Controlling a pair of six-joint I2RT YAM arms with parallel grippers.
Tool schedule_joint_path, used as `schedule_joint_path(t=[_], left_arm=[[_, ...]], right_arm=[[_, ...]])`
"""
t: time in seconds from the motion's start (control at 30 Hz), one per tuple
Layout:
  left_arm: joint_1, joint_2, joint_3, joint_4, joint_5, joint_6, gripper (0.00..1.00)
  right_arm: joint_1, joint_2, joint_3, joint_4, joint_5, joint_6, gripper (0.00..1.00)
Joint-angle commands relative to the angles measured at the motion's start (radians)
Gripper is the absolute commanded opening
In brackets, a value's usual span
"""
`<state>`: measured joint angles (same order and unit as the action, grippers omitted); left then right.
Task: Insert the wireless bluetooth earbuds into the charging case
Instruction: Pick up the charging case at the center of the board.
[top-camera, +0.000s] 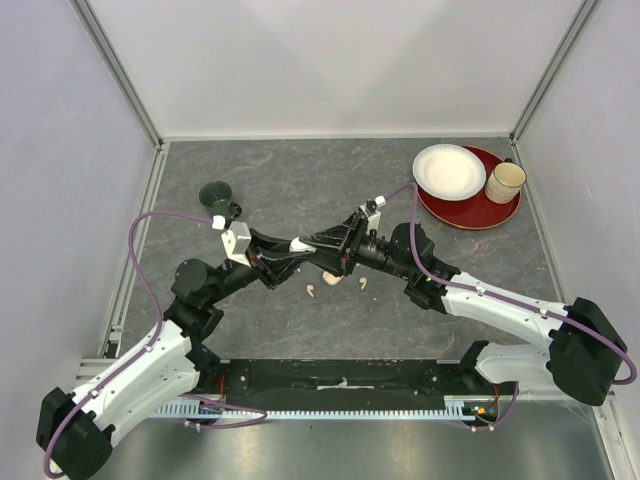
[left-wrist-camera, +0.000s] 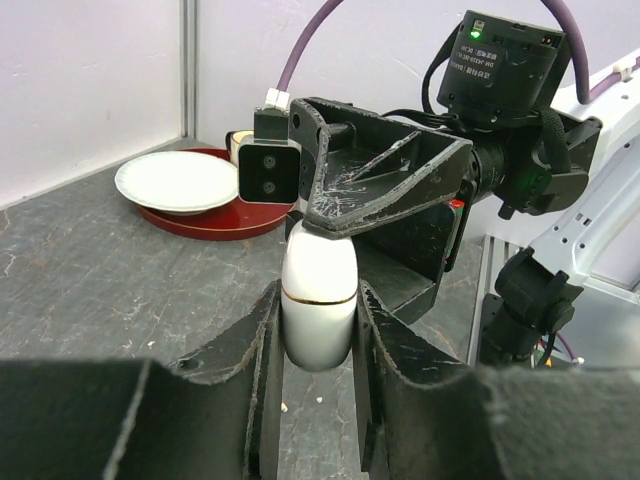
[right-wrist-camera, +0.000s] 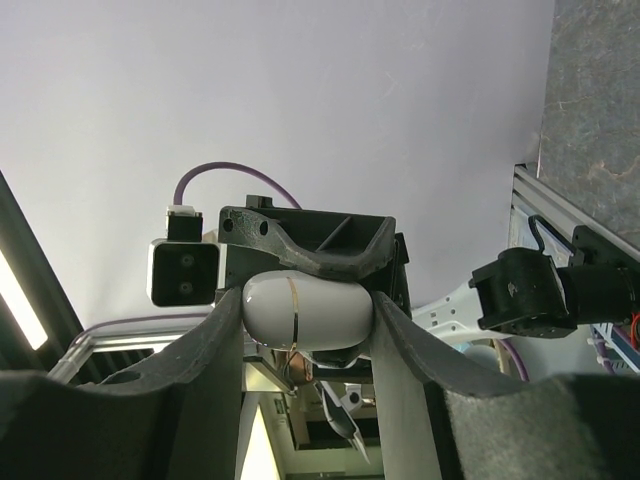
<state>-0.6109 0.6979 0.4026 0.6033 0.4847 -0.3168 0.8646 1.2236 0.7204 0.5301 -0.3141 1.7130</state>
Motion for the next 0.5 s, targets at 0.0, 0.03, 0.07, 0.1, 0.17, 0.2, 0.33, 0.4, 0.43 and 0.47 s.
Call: schedule_joint_path(t=[0.0, 0.03, 0.07, 0.1, 0.17, 0.2, 0.33, 0.4, 0.43, 0.47], left_arm=[[-0.004, 0.003, 0.022, 0.064, 0.006, -0.019, 0.02], [-0.004, 0.003, 0.021, 0.067, 0.006, -0.022, 0.02], [-0.004, 0.002, 0.015, 0.076, 0.006, -0.022, 0.02], [-0.004, 0.002, 0.013, 0.082, 0.006, -0.024, 0.02], [-0.004, -0.005, -0.004, 0.099, 0.008, -0.025, 0.02], [-0.004, -0.011, -0.011, 0.113, 0.005, -0.025, 0.02], [-0.006, -0.070, -0.067, 0.174, -0.029, -0.034, 0.02], [-0.006, -0.093, -0.102, 0.214, -0.050, -0.034, 0.02], [-0.006, -0.113, -0.117, 0.237, -0.046, -0.031, 0.02], [-0.006, -0.120, -0.143, 0.263, -0.037, -0.027, 0.02]], right_arm=[[0.004, -0.013, 0.017, 0.047, -0.029, -0.035, 0.23], [0.002, -0.016, 0.020, 0.036, -0.031, -0.047, 0.28], [0.002, -0.019, 0.025, 0.024, -0.028, -0.061, 0.38], [0.004, -0.025, 0.028, -0.002, -0.023, -0.085, 0.61], [0.002, -0.039, 0.053, -0.060, -0.004, -0.173, 0.75], [0.001, -0.056, 0.062, -0.114, 0.010, -0.206, 0.85], [0.002, -0.114, 0.172, -0.310, 0.095, -0.461, 0.98], [0.001, -0.144, 0.209, -0.414, 0.128, -0.620, 0.98], [0.002, -0.151, 0.240, -0.441, 0.133, -0.677, 0.98], [0.004, -0.163, 0.250, -0.468, 0.136, -0.757, 0.98]])
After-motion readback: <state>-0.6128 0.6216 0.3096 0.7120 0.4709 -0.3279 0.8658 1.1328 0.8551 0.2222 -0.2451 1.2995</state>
